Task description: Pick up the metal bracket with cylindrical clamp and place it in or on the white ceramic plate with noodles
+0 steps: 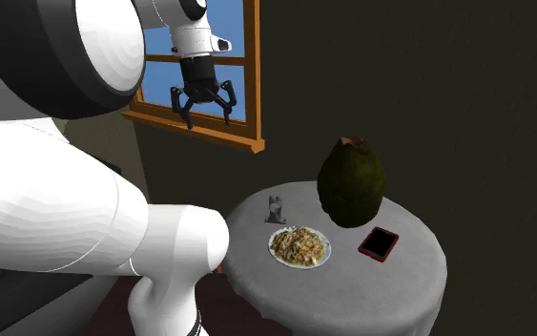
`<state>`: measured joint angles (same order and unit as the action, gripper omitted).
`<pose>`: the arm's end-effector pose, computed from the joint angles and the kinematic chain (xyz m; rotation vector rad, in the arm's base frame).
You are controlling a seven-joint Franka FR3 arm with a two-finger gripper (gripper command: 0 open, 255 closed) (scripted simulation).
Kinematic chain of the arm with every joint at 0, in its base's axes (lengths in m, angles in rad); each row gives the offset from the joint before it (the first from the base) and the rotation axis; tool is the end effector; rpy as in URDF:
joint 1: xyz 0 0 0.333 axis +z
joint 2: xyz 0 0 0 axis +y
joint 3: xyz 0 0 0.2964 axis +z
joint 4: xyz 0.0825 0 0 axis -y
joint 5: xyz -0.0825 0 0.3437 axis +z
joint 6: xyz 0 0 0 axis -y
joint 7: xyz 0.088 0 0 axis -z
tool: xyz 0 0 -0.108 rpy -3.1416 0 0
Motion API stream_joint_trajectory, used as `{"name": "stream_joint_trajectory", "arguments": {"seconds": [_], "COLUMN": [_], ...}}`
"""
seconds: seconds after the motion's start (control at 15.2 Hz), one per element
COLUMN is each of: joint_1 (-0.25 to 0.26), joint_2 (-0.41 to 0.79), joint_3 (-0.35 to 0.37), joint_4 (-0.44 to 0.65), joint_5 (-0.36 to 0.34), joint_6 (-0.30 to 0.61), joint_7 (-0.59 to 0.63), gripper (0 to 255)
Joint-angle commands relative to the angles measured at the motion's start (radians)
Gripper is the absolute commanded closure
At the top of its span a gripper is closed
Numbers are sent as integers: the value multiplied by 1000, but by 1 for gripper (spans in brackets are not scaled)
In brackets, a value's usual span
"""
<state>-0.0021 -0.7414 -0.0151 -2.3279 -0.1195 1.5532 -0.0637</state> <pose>0.2898 -0.0194 0.5742 3.0321 0.0766 -0.0569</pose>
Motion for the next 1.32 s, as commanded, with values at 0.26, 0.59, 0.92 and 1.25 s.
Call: {"name": "stream_joint_trajectory", "arguments": {"seconds": [0.26, 0.59, 0.92, 1.25], "joint_1": [-18, -39, -54, -58], "joint_2": [43, 134, 264, 429], "joint_3": [-64, -145, -226, -305], "joint_4": [-74, -137, -165, -157], "joint_5": [-26, -51, -61, -38], "joint_6": [125, 287, 451, 611], "joint_7": [-50, -114, -183, -267], "gripper": [0, 0, 0, 0]}}
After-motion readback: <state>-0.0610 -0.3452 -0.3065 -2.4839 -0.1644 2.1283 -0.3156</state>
